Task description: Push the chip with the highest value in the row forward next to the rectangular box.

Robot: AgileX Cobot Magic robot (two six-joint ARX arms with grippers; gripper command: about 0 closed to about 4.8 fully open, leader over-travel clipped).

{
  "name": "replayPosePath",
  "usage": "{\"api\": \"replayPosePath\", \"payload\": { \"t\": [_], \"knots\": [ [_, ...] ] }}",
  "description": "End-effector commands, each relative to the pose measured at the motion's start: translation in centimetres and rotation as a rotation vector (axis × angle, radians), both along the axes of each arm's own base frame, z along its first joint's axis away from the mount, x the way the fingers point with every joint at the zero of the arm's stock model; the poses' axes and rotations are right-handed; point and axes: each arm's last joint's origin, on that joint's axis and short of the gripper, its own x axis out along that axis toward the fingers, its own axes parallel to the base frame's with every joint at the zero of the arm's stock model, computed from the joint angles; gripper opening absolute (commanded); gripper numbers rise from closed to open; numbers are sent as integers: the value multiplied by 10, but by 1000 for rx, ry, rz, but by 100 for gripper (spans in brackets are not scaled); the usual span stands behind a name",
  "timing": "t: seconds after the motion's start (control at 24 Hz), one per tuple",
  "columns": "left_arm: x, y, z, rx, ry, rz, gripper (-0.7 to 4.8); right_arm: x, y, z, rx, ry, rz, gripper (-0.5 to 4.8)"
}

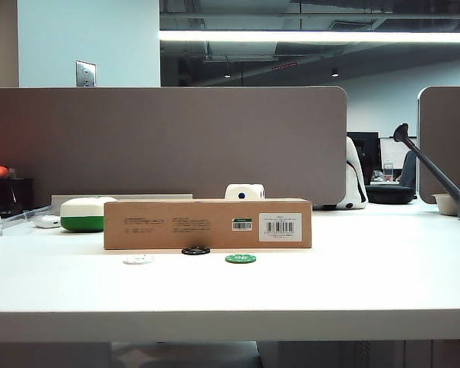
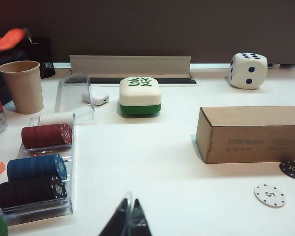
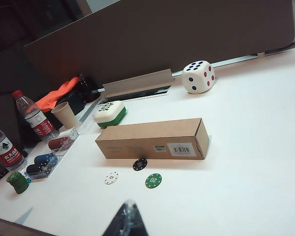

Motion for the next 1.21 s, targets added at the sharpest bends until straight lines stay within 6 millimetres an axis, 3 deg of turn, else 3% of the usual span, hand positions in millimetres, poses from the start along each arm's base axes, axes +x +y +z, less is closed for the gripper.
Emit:
{"api": "replayPosePath", "payload": {
  "t": [0.04, 0.37, 0.62, 0.83, 0.96, 1.21],
  "knots": [
    [0, 0, 2, 1, -11, -5, -5, 0, -1, 2, 8, -4, 9, 0],
    [0, 0, 2, 1, -10, -5, -5, 0, -1, 1, 0, -1, 8, 0],
    [0, 0, 2, 1, -10, -5, -5, 4, 3, -5, 31, -14, -200, 0],
    [0, 0, 2, 1, -10, -5, -5, 16, 12, -26, 22, -14, -431, 0],
    [0, 0, 2, 1, -10, -5, -5, 37, 16, -51, 71, -49, -602, 0],
    [0, 0, 2, 1, -10, -5, -5, 59, 8, -74, -7, -157, -505, 0]
  ]
}}
